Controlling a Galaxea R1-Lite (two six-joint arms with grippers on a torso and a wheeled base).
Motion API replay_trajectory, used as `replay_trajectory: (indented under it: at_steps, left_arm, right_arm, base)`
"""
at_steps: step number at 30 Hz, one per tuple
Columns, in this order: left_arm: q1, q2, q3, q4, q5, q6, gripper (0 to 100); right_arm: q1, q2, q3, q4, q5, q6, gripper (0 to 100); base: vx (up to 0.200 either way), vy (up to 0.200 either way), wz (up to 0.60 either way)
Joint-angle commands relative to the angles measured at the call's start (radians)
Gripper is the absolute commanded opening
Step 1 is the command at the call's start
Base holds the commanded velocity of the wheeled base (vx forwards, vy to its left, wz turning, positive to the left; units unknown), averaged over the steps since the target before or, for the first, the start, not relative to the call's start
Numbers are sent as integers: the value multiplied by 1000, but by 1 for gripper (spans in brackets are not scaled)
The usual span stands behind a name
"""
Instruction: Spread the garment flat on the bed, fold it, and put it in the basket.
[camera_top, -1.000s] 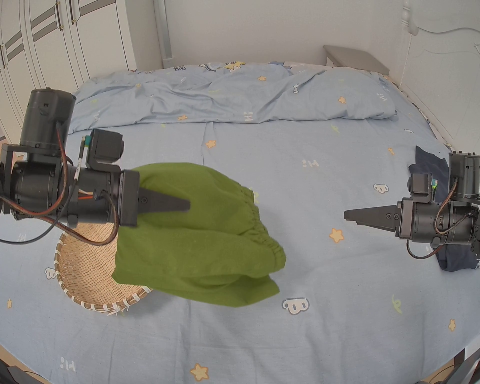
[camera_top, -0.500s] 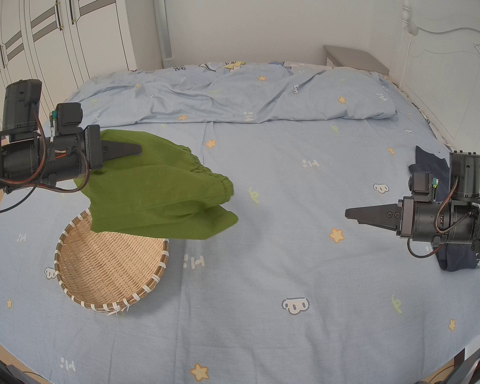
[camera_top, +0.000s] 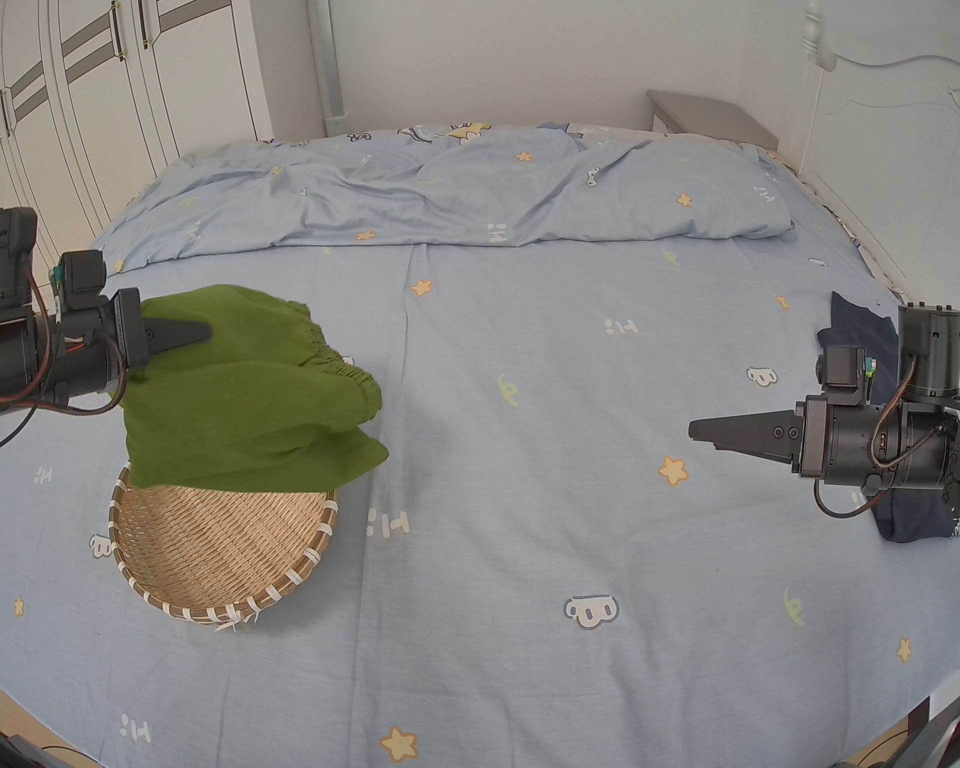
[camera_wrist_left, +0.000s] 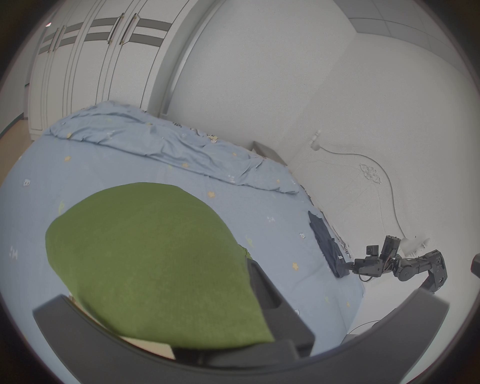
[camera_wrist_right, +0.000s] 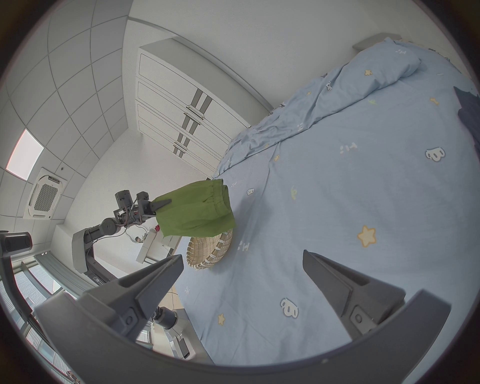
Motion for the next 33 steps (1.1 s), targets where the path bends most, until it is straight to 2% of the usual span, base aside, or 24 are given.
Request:
replay_trajectory:
  at_steps: [1, 11, 16, 19, 23, 29, 33]
  left_arm:
    - [35, -48, 71, -3, 0, -1, 0]
    - [44, -74, 138, 4, 2, -1, 0]
    - [104, -71, 222, 18, 2, -7, 0]
    - [114, -68, 252, 53, 2, -53, 0]
    - [143, -44, 252, 106, 6, -94, 0]
    - [188, 87, 221, 129, 12, -96, 0]
    - [228, 177, 161, 190, 12, -94, 0]
  right_arm:
    - [1, 1, 1, -1, 2, 0, 100]
    - [9, -7, 6, 1, 2, 0, 100]
    - [12, -22, 7, 1, 2, 0, 100]
    - [21, -24, 9, 1, 2, 0, 100]
    - [35, -31, 18, 1, 2, 0, 100]
    - [41, -37, 23, 1, 2, 0, 100]
    - [41, -37, 26, 1, 0, 0, 100]
  base:
    - [0, 0, 0]
    - [0, 0, 0]
    - [0, 0, 0]
    - [0, 0, 0]
    - [0, 0, 0]
    - [0, 0, 0]
    - [0, 0, 0]
